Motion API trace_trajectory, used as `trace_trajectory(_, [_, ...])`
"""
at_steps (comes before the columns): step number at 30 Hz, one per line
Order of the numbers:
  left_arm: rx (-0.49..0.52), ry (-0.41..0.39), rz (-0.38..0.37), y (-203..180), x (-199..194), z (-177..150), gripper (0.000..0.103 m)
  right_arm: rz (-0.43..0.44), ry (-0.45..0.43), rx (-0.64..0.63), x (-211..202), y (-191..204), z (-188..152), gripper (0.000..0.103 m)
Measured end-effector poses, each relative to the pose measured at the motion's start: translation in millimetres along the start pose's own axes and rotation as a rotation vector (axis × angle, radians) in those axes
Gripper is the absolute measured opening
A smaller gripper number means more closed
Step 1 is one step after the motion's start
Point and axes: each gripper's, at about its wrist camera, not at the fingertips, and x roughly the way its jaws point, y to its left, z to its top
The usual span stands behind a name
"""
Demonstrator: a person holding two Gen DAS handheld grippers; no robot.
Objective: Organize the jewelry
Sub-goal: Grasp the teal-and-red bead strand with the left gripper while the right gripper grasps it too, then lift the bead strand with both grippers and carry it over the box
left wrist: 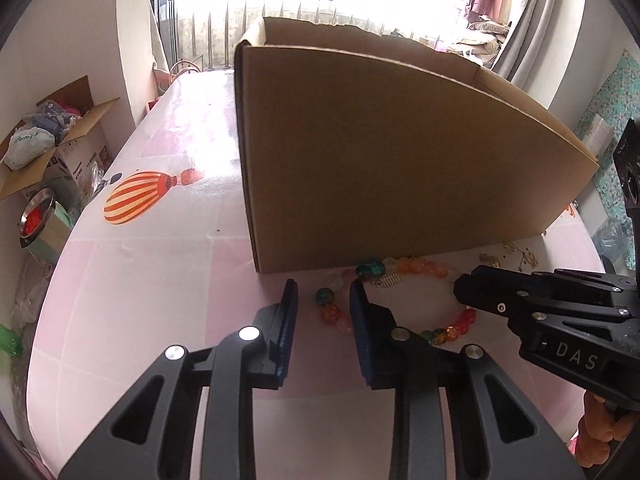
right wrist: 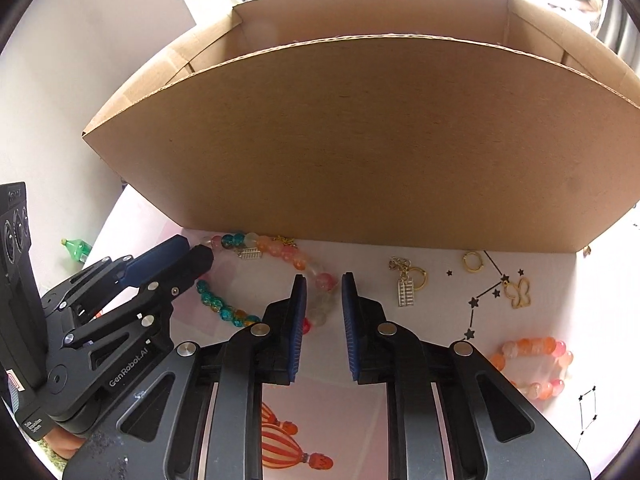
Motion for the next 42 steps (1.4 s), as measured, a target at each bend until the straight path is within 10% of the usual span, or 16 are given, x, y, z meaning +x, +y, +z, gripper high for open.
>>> trace_trajectory(21, [-0.056, -0.09, -0.17, 8, -36, -2, 0.009, 0.122, -0.086, 0.047, -57, -41, -21, 0.008])
trace_trajectory(42, [-0.035, 0.079, -0.168, 16, -28, -27, 0.022, 0.087, 0.031, 0.016, -48, -48, -37, 0.024])
